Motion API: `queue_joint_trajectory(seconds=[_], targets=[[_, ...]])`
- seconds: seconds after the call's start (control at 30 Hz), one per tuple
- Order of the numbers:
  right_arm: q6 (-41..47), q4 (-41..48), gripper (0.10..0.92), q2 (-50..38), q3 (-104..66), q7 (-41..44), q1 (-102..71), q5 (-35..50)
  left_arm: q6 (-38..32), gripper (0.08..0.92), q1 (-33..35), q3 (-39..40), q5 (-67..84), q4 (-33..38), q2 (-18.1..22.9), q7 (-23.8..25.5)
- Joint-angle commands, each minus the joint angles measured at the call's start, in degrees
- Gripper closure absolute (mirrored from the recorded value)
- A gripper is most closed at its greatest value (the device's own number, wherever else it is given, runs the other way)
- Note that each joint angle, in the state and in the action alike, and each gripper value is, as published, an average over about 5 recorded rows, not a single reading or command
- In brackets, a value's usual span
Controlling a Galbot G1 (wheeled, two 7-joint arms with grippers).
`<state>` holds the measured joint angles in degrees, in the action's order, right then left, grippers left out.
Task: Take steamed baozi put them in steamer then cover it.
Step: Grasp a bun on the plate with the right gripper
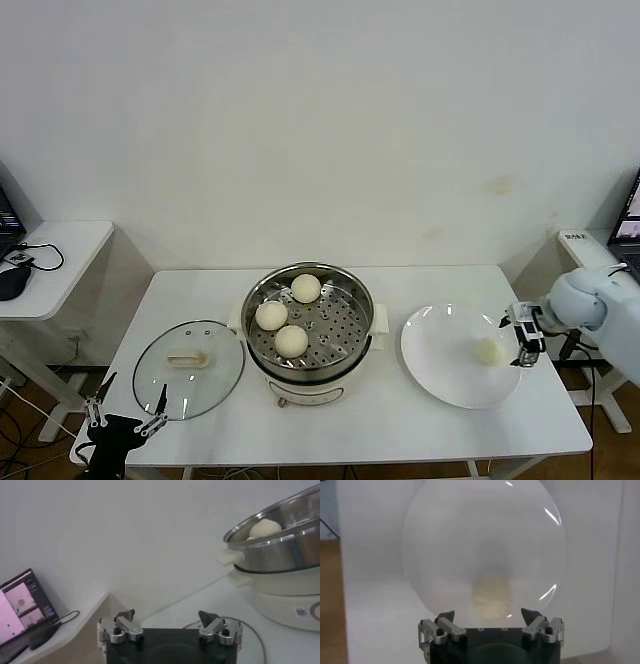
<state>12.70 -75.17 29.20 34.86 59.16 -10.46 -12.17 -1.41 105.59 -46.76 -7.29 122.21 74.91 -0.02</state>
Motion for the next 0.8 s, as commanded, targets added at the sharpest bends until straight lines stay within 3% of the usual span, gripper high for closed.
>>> queue_joint_trajectory(seconds=[0.03, 0.27, 0.8], targets=[[-1.1, 9.2, 0.203, 7.7, -4.0, -0.8, -4.1, -3.5, 0.0, 0.177, 0.1, -0.3, -0.1, 0.1, 0.1, 0.0], [-1.1, 11.8, 0.23, 10.3, -4.3, -1.5, -3.8, -4.2, 0.0, 0.177, 0.3, -0.6, 0.0, -0.1, 0.2, 0.0], [0.0, 9.5, 0.419, 8.8, -3.0, 0.2, -1.3, -3.0, -0.2, 0.177, 0.4, -0.8, 0.1, 0.0, 0.1, 0.0]])
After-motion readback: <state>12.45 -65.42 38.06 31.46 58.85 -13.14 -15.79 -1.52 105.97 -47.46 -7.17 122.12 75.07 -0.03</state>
